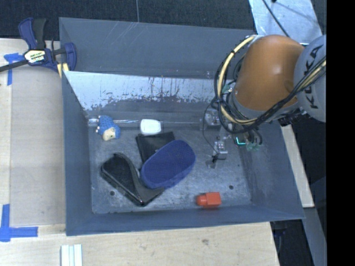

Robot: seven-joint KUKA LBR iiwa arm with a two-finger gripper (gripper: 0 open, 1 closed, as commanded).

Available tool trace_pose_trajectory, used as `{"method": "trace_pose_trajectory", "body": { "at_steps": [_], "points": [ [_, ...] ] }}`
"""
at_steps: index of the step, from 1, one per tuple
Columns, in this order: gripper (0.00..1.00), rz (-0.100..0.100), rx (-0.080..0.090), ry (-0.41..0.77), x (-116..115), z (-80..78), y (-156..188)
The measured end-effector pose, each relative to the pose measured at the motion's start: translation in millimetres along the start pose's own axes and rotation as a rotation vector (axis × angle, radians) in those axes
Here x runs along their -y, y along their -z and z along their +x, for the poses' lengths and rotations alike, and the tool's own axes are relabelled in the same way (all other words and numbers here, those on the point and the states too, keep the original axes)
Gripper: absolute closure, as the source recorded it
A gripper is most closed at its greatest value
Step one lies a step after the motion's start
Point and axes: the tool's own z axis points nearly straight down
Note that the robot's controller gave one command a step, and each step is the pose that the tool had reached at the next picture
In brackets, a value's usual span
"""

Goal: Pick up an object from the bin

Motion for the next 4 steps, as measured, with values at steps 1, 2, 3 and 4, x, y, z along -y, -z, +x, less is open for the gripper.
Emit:
{"method": "trace_pose_trajectory", "body": {
  "at_steps": [1, 2, 3, 4],
  "points": [
    [0.00, 0.001, 0.014, 0.020, -42.5, 1.4, -117.9],
    [0.00, 0.003, 0.004, -0.122, -45.1, -10.3, -122.3],
    [1.00, 0.003, 0.006, -0.122, -45.0, -11.1, -120.5],
    [1.00, 0.005, 0.013, 0.866, -32.9, -30.7, -104.0]
  ]
}}
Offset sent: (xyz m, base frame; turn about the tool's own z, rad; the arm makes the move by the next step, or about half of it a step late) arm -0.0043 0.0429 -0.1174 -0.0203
